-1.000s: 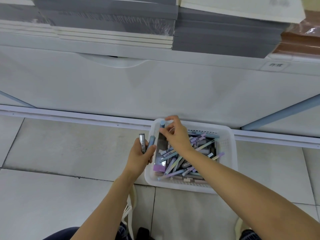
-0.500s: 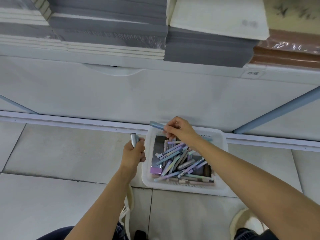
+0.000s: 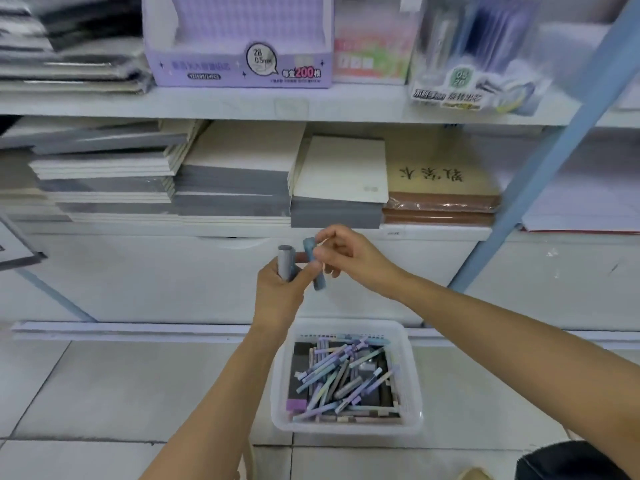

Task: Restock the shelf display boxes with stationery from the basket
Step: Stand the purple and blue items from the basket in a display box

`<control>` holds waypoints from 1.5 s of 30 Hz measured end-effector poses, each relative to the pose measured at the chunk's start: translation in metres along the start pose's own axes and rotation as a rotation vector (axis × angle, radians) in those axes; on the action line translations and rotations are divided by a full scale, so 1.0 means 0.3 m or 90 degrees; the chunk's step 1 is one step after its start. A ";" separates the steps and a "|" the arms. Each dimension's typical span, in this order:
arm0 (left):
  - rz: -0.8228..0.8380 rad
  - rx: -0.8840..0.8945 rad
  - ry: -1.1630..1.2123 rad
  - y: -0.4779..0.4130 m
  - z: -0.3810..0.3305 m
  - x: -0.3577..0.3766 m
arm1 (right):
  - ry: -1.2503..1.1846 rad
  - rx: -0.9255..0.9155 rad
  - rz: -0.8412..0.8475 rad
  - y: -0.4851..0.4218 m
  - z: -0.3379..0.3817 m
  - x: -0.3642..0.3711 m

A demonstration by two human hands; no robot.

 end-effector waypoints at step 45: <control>0.348 0.194 0.101 -0.248 -0.787 0.405 | 0.386 -0.228 -0.503 0.182 0.755 -0.705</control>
Point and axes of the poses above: each hand's wrist, its own y-axis away from the middle knuckle, its own x-axis out of the palm, z = x × y, the point moved 4 cm from there along -y, towards the middle knuckle, and after that the axes turned 9 degrees about x, right-handed, at the moved point
